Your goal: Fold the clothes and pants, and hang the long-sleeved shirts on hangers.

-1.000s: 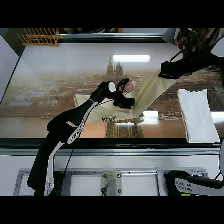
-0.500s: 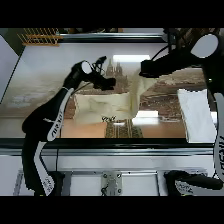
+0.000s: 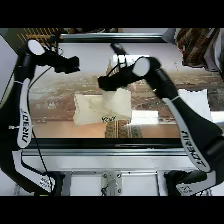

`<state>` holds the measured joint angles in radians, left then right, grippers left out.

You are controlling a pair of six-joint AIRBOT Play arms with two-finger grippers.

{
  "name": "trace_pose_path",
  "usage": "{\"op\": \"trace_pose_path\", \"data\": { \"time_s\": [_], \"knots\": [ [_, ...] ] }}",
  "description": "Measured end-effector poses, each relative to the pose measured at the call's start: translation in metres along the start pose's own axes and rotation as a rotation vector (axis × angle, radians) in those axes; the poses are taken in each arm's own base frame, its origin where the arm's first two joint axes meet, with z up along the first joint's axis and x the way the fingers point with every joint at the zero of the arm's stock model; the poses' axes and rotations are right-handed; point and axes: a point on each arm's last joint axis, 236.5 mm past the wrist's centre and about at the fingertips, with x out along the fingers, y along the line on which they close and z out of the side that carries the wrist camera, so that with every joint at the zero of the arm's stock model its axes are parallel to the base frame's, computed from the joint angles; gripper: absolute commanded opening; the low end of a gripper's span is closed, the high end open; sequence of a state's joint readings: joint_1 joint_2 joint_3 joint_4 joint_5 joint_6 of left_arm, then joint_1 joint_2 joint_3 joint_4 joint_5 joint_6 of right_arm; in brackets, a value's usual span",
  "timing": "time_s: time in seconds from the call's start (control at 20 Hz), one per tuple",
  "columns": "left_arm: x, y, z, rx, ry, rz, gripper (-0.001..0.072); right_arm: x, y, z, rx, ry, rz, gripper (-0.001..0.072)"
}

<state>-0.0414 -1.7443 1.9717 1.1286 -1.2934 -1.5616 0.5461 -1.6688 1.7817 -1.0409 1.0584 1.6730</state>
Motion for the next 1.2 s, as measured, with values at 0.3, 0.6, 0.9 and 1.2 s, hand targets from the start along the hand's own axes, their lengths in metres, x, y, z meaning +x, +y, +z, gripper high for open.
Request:
{"op": "trace_pose_path", "data": {
  "time_s": [0.3, 0.6, 0.9, 1.2],
  "knots": [
    [-0.070, 0.034, 0.019, -0.039, -0.110, 0.053, 0.0006, 0.123, 0.045, -0.035, 0.001, -0.002, 0.137, 0.0682],
    [-0.101, 0.036, 0.023, -0.033, -0.157, 0.076, 0.0006, 0.110, 0.066, -0.011, -0.045, -0.107, 0.248, 0.0678],
    [-0.089, 0.014, -0.009, 0.009, -0.121, 0.093, 0.0006, 0.023, -0.091, -0.015, 0.075, -0.105, 0.018, 0.0679],
    [-0.049, -0.021, -0.058, 0.066, -0.054, 0.057, 0.0007, -0.025, -0.258, -0.083, 0.446, -0.021, -0.145, 0.0678]
  ]
}}
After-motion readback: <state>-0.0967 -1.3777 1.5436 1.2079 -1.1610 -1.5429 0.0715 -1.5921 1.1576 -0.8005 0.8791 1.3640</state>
